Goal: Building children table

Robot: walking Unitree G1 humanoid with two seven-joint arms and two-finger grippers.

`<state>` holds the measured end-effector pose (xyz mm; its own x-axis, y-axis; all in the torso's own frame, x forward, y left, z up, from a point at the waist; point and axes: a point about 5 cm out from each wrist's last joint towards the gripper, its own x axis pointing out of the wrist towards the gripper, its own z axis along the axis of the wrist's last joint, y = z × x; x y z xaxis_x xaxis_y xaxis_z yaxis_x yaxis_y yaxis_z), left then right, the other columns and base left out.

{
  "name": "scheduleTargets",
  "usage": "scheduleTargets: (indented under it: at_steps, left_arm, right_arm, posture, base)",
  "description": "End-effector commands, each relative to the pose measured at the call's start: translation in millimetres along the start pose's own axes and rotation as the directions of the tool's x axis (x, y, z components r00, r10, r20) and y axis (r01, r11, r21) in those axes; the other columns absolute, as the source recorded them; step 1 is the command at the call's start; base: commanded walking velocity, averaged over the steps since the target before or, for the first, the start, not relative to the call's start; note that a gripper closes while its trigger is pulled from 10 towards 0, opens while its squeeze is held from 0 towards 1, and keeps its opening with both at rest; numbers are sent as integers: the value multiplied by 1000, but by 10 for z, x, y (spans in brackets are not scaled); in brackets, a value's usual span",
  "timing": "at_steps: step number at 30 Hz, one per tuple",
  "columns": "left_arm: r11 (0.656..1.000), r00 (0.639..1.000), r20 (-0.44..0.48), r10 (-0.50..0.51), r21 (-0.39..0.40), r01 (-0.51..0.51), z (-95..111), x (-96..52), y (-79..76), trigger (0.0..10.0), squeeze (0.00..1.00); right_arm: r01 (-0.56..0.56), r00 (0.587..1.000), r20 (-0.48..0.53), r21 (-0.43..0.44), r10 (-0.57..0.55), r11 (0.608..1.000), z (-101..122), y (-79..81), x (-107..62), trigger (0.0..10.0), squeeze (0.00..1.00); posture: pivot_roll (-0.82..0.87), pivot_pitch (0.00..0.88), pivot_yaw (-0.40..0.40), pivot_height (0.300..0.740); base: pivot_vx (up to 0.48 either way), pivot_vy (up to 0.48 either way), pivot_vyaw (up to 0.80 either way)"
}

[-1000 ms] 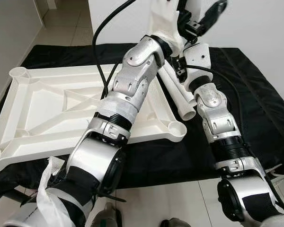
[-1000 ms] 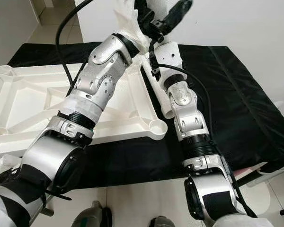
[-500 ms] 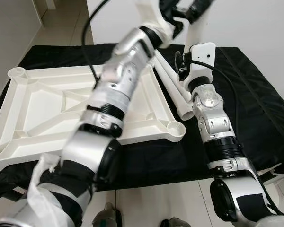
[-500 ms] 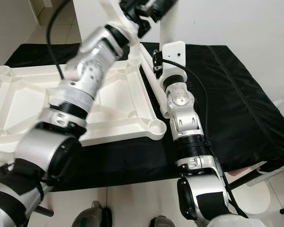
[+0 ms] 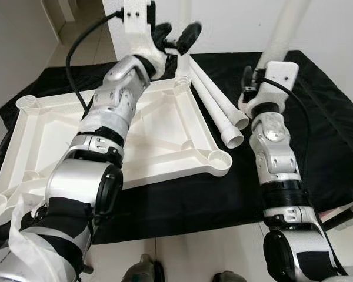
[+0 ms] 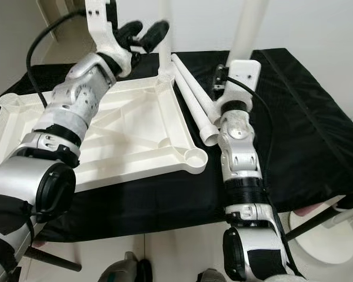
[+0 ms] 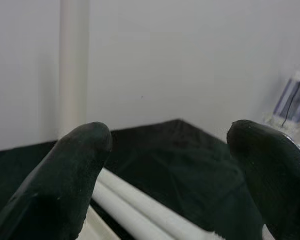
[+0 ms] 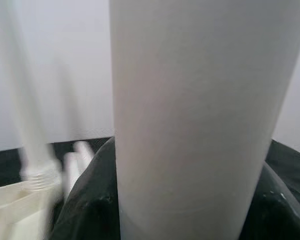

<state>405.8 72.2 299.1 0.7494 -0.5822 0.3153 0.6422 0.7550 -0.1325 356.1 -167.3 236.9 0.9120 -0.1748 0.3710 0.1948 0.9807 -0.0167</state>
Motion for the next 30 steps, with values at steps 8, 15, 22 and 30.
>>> scheduleTargets:
  at_steps: [8,15,22,30]
  left_arm:
    - [997,997,-79,25,73,-19,-74,-6,22,10000,0]
    - [994,996,-82,39,106,-31,-16,-31,65,10000,0]
    - [990,996,-63,67,131,-58,61,-67,120,10000,0]
    - [992,997,-73,-2,127,11,-110,-143,89,10000,0]
  right_arm:
    - [-42,999,24,-82,44,996,-33,-10,-148,10000,0]
    - [-48,998,24,-121,51,992,-38,-102,-146,10000,0]
    - [-53,997,46,-145,60,988,20,-131,-77,10000,0]
    - [-66,997,37,-63,69,996,-18,0,-16,10000,0]
  posture:
    - [-22,0,196,740]
    - [10,0,212,740]
    - [33,0,196,740]
    - [55,0,79,740]
  base:
    - [0,0,0]
    - [0,0,0]
    - [0,0,0]
    - [0,0,0]
